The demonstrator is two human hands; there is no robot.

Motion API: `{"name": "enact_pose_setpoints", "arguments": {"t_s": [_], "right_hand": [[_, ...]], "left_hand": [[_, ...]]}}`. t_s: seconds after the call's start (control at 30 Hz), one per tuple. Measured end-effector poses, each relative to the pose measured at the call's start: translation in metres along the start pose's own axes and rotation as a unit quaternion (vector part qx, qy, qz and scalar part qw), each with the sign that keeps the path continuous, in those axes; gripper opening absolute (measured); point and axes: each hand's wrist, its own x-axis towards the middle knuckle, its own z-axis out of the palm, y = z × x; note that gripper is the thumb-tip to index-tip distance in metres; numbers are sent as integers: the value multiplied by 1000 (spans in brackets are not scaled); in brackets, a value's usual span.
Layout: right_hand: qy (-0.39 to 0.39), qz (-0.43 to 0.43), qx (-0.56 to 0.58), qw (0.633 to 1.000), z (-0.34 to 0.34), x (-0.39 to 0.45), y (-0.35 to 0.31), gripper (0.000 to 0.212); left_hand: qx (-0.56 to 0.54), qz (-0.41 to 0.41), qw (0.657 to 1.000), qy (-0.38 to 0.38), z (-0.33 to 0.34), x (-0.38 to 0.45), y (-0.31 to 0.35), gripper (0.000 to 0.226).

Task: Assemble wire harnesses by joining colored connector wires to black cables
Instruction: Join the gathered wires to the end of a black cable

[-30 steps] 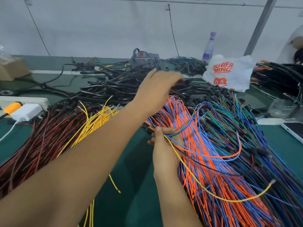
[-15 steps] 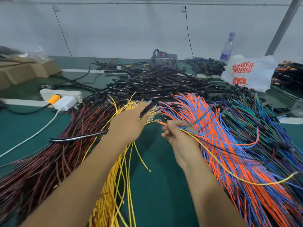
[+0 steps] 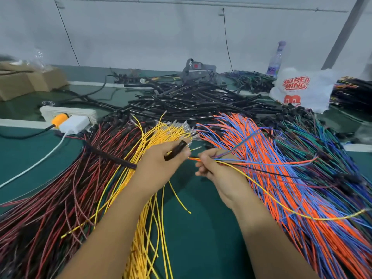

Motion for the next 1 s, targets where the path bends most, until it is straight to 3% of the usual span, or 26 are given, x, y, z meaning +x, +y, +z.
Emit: {"name": "enact_pose_setpoints", "arguments": {"t_s": [0.07, 0.3, 0.43, 0.8, 0.9, 1.0], "right_hand": [[-14, -4, -15, 1000, 1, 0, 0, 17], [-12, 4, 30, 999, 1, 1, -1, 14], [-24, 25, 34, 999, 3, 5, -1, 16], [-5, -28, 13, 1000, 9, -2, 4, 7], [-3, -13, 50, 999, 13, -1, 3, 13], [0, -19, 14, 1000, 11, 0, 2, 16]], "left_hand": [[-3, -2, 1000, -27, 3, 0, 2, 14], [-95, -59, 994, -3, 7, 8, 4, 8], [-86, -60, 994, 7, 8, 8, 3, 10], [-85, -53, 995, -1, 0, 3, 4, 9], [-81, -47, 996, -3, 0, 1, 3, 8], [-46, -31, 998, 1, 2, 3, 0, 12]]}}
